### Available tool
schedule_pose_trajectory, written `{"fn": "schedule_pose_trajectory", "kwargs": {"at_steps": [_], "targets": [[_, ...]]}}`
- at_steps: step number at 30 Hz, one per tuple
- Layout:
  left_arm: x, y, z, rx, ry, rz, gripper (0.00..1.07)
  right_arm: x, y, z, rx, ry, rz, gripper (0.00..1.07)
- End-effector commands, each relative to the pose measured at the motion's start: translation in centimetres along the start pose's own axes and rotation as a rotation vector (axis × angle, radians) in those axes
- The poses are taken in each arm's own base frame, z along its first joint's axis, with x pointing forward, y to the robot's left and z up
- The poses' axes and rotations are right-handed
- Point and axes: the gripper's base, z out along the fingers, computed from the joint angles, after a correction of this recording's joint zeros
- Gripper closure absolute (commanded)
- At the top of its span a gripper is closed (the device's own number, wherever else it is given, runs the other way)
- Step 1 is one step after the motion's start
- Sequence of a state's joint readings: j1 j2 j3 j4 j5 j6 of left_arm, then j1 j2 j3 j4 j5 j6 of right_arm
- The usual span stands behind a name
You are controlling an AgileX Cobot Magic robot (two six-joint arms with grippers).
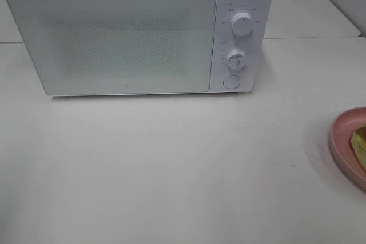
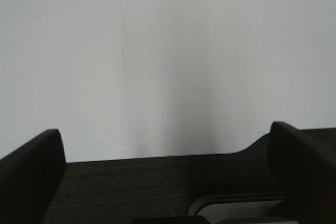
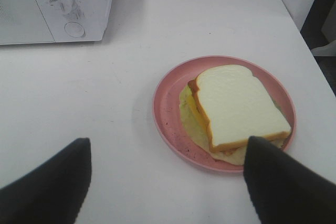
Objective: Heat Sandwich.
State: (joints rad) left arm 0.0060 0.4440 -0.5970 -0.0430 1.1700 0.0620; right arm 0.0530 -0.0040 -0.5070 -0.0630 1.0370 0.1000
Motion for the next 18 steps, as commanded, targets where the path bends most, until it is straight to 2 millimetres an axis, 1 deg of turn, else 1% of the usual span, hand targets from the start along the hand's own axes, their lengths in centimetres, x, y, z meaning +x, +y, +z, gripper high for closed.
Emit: {"fn": "schedule_pose_trajectory", "kwargs": {"at_steps": [1,3,5,6,7,8,9,10,12,18], "targets": [[2.1,-0.1,-0.4,-0.004,-0.091,-0.007,0.06,0.2,0.0,-0.3,0.004,-0.025,-0.005,0.31],[2.6,-0.2,-1.2,-0.012,-0.184,0.009,0.06,0.2,0.0,-0.3,0.004,-0.025,-0.005,0.31],[2.9,-0.1,-1.3,-0.017,-0.215,0.012,0.06,0.2,0.0,-0.3,0.004,-0.025,-0.005,0.31],[3.4,-0.2,-2.1,-0.022,-0.313,0.015,0.06,0.2,0.0,-0.3,0.004,-0.025,-0.005,0.31],[3.7,-0.2,-2.4,-0.025,-0.360,0.016,0.06,0.2,0.0,-0.3,0.004,-0.025,-0.005,0.31],[3.7,-0.2,-2.4,-0.025,-0.360,0.016,0.06,0.2,0.0,-0.3,0.004,-0.025,-0.005,0.31],[4.1,-0.3,-2.5,-0.025,-0.404,0.016,0.06,0.2,0.0,-0.3,0.004,-0.025,-0.005,0.31],[4.9,-0.3,-2.4,-0.021,-0.458,0.015,0.06,0.2,0.0,-0.3,0.004,-0.025,-0.005,0.31],[5.6,-0.4,-3.0,-0.028,-0.516,0.018,0.06,0.2,0.0,-0.3,0.004,-0.025,-0.005,0.31],[5.5,-0.3,-3.0,-0.031,-0.514,0.019,0.06,0.3,0.0,-0.3,0.004,-0.026,-0.004,0.31]]}}
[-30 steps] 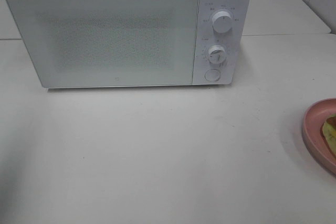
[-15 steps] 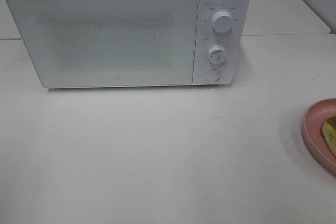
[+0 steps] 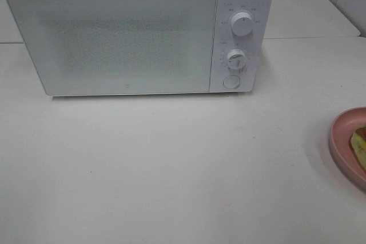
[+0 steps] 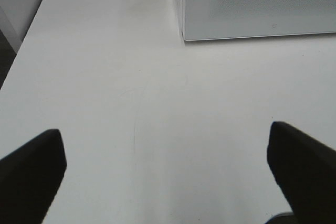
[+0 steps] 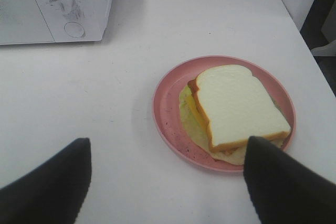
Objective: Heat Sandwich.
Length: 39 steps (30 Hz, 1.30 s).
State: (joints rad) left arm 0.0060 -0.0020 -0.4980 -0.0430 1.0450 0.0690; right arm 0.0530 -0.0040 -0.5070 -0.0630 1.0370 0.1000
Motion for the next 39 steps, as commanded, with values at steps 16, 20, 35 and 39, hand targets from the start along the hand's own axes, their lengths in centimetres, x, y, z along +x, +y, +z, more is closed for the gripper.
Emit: {"fn": "schedule_pose_trajectory", "kwargs": {"at_steps": [16,20,35,39], "targets": [[0.14,-0.05,-0.30,-0.003,-0.041,-0.002,0.06,0.25,-0.03,-0.31,0.005,-0.026,-0.005,0.31],[0.14,-0.05,-0.30,-0.003,-0.041,-0.002,0.06,0.25,-0.03,-0.31,0.005,-0.026,-0.005,0.31],[0.14,-0.05,-0.30,-0.003,-0.041,-0.002,0.06,0.25,-0.03,-0.31,0.005,-0.026,-0.005,0.31],[0.14,-0.05,-0.30,-0.003,-0.041,-0.002,0.06,0.25,-0.03,-0.31,0.005,-0.026,-0.005,0.31]]}}
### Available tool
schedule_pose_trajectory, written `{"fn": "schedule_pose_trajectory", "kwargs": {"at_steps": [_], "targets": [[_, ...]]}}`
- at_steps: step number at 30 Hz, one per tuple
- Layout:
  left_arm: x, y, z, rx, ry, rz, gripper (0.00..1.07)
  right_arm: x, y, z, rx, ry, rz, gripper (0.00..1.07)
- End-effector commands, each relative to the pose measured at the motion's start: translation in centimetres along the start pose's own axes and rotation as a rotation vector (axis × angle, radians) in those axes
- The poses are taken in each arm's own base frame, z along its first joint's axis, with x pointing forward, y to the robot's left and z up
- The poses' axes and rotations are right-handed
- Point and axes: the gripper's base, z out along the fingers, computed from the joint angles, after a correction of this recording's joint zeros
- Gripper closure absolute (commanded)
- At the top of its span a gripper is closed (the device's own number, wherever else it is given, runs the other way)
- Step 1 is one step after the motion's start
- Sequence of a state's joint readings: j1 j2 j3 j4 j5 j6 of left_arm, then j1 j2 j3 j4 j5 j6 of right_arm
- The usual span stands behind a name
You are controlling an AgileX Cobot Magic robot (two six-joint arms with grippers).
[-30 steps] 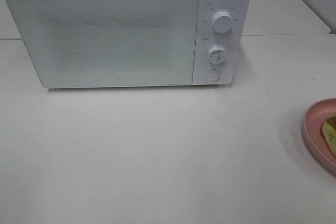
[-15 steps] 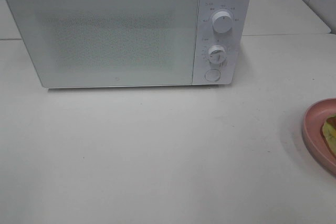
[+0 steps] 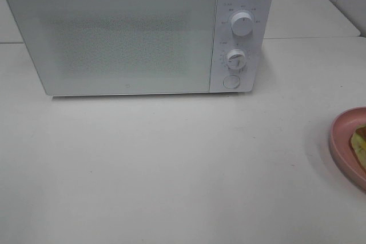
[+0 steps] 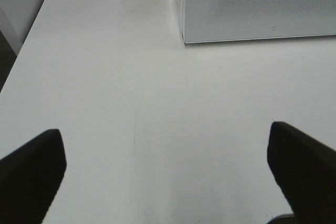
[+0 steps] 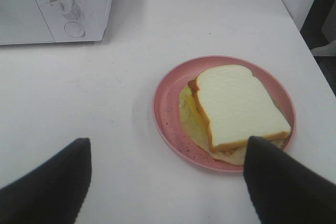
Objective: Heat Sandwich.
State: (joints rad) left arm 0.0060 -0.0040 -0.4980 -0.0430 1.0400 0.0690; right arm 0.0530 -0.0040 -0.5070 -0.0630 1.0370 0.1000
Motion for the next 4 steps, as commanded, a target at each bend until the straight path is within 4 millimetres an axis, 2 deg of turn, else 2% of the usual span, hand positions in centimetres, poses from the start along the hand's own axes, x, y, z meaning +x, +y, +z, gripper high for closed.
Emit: {"fn": "schedule_pose_trajectory", "kwargs": {"at_steps": [1,4], "targets": [[0.17,-0.05,-0.28,-0.003,-0.034,-0.002,0.06,0.25,-0.03,-0.31,0.005,-0.026,-0.005,0.31],[0.17,-0.05,-0.28,-0.003,-0.034,-0.002,0.06,0.25,-0.03,-0.31,0.005,-0.026,-0.005,0.31]]}}
